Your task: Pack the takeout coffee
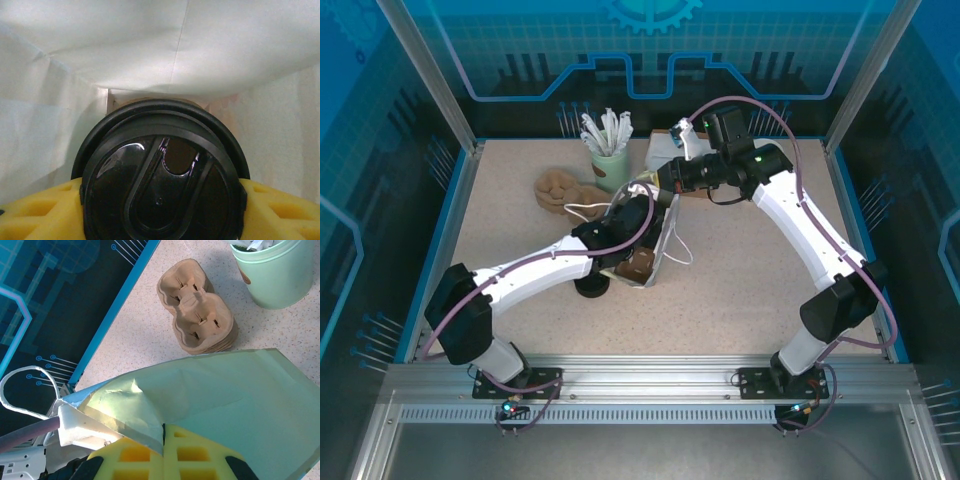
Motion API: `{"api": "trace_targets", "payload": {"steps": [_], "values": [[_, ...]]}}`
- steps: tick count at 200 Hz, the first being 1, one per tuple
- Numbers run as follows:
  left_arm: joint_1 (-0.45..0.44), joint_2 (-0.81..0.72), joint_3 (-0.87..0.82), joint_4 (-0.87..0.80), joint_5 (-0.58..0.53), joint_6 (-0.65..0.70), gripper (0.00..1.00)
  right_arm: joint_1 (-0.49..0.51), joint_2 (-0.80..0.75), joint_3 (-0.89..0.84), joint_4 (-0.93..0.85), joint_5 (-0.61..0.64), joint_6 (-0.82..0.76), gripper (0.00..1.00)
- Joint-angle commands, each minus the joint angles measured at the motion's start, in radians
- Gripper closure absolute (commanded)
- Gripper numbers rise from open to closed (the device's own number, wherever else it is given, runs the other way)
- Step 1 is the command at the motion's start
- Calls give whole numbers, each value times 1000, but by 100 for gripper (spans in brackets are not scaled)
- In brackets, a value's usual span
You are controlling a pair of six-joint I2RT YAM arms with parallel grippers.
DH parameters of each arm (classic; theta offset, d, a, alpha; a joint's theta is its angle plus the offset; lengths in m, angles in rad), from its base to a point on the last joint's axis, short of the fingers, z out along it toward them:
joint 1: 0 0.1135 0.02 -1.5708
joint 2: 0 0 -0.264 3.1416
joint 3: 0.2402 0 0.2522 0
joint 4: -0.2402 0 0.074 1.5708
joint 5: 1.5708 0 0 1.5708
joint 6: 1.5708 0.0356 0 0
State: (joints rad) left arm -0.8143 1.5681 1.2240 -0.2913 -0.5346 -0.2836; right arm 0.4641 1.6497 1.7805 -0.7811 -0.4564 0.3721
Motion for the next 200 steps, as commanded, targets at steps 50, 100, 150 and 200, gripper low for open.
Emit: {"api": "trace_targets", "payload": {"steps": [50,100,150,200], "values": [[29,48,73,-62,-16,-42,37,19,2,25,4,-80,-17,100],[51,93,108,-91,-3,-74,37,24,-7,1,21,-101,-13,100],[58,128,127,-108,20,-101,37,23,-1,-21,41,-115,23,100],[71,144,133,-111,34,-116,37,20,10,-18,40,-114,33,100]]}}
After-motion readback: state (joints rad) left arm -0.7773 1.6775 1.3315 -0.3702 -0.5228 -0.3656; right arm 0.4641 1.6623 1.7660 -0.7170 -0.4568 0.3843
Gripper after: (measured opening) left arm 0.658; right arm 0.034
